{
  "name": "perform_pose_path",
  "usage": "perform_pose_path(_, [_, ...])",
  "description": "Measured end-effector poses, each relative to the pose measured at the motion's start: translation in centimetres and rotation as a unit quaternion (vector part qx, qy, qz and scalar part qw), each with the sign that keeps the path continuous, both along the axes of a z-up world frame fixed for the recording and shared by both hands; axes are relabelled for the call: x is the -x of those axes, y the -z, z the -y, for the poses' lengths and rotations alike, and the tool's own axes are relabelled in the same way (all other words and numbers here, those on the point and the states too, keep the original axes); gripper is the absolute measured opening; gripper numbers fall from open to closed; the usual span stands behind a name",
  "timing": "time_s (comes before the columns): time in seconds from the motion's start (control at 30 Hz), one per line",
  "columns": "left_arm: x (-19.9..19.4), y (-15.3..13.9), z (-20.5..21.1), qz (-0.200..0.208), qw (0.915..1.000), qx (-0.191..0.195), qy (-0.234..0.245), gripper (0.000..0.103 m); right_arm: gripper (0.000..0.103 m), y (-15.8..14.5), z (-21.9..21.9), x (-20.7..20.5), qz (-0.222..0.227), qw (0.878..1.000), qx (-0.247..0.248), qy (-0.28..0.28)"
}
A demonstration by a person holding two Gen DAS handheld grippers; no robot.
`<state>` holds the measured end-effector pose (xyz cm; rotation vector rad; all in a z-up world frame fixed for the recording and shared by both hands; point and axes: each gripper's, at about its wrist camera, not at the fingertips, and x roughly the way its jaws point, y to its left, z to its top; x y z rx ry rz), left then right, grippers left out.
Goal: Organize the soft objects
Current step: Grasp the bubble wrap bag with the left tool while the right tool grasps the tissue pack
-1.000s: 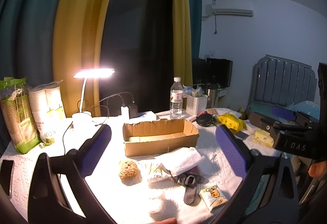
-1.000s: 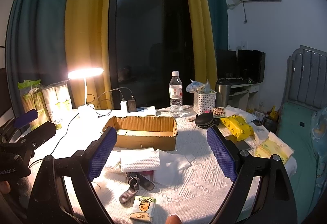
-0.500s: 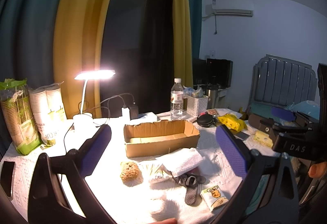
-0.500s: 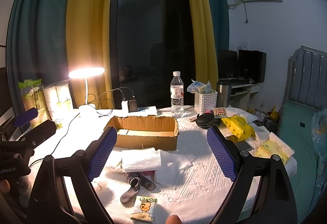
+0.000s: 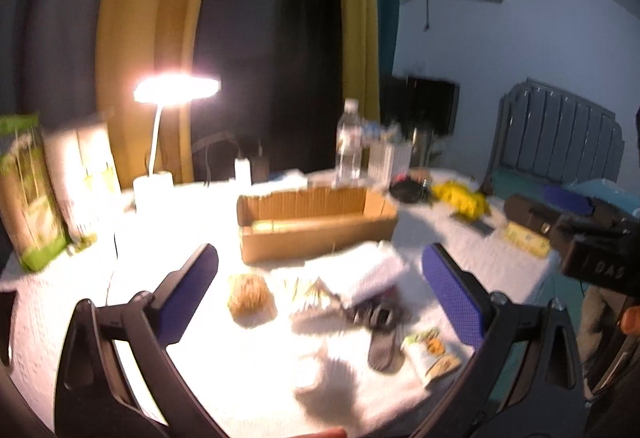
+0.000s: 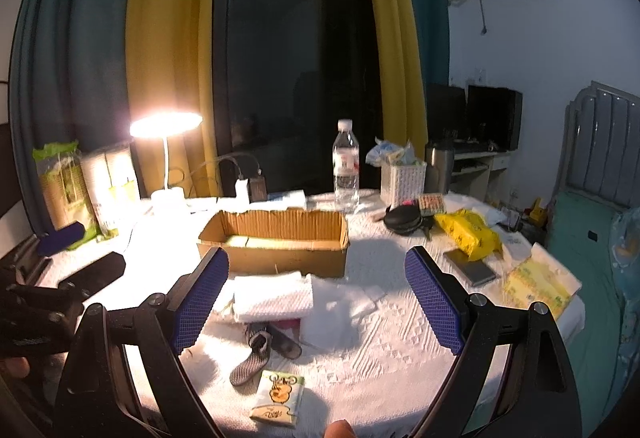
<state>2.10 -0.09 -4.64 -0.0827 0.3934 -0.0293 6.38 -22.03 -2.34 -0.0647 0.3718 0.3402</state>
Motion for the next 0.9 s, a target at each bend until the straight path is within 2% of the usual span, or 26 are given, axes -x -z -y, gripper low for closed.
perform_pose_path(0.2, [-2.7,4.8,0.1,-0.08,0.9967,-0.009,0.004,0.102,0.092,3.6,-0.7,-1.7,-0.054,0.998,0.016,-0.006])
perform_pose_path(0.4, [-4.8,9.3,0.0,-0.152,0.9881,-0.019,0.004,0.102,0.092,8.7,-2.2,-3.6,-0.129,0.99,0.035,-0.035])
perform_pose_path(0.67, [-6.0,12.8,-0.9,-0.209,0.9777,-0.014,0.005,0.101,0.092,12.9,-3.8,-4.9,-0.191,0.978,0.055,-0.065])
perform_pose_path(0.87, [-6.2,13.9,-0.2,-0.222,0.9744,-0.026,0.021,0.075,0.092,14.6,-4.4,-5.7,-0.215,0.972,0.069,-0.069])
perform_pose_path(0.9, [-6.2,13.8,-0.2,-0.22,0.975,-0.03,0.019,0.065,0.092,14.9,-4.5,-5.7,-0.219,0.971,0.071,-0.071])
